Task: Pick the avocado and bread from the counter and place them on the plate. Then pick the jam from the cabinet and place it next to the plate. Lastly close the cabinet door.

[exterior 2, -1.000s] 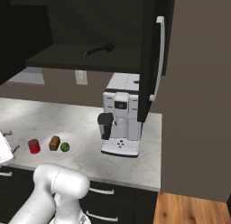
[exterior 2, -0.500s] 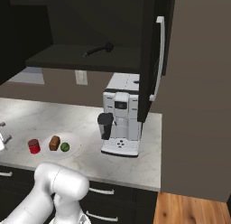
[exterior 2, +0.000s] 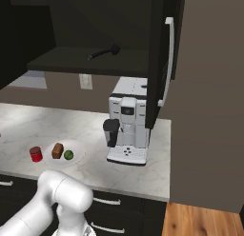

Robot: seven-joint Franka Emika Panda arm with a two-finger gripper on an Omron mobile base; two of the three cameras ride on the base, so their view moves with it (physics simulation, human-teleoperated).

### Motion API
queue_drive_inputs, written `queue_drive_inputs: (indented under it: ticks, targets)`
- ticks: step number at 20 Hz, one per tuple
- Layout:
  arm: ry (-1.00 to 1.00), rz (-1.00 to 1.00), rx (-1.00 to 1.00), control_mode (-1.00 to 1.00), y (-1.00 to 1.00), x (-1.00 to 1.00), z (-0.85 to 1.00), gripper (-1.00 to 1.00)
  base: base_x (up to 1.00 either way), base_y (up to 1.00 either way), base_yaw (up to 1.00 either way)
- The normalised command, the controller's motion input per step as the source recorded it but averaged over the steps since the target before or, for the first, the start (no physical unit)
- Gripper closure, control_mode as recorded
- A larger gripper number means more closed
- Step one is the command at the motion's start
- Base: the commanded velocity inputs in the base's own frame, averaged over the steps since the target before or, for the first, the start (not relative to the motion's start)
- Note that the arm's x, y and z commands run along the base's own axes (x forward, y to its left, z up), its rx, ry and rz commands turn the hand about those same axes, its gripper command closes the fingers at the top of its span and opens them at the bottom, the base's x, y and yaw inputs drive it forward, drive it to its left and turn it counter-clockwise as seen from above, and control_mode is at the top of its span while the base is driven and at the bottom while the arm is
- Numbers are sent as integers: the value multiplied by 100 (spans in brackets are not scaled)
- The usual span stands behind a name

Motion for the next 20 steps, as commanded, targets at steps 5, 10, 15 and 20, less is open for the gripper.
queue_drive_inputs:
  ticks: [5,10,15,20]
  targets:
    - [-2,0,-7,-100,25,0,35,-100,0,0,0]
    - [-1,0,-6,-100,20,0,35,-100,0,0,0]
    - [-1,-1,-3,-100,6,1,30,-100,0,0,0]
    - [-1,-1,-1,-100,0,7,25,-100,0,0,0]
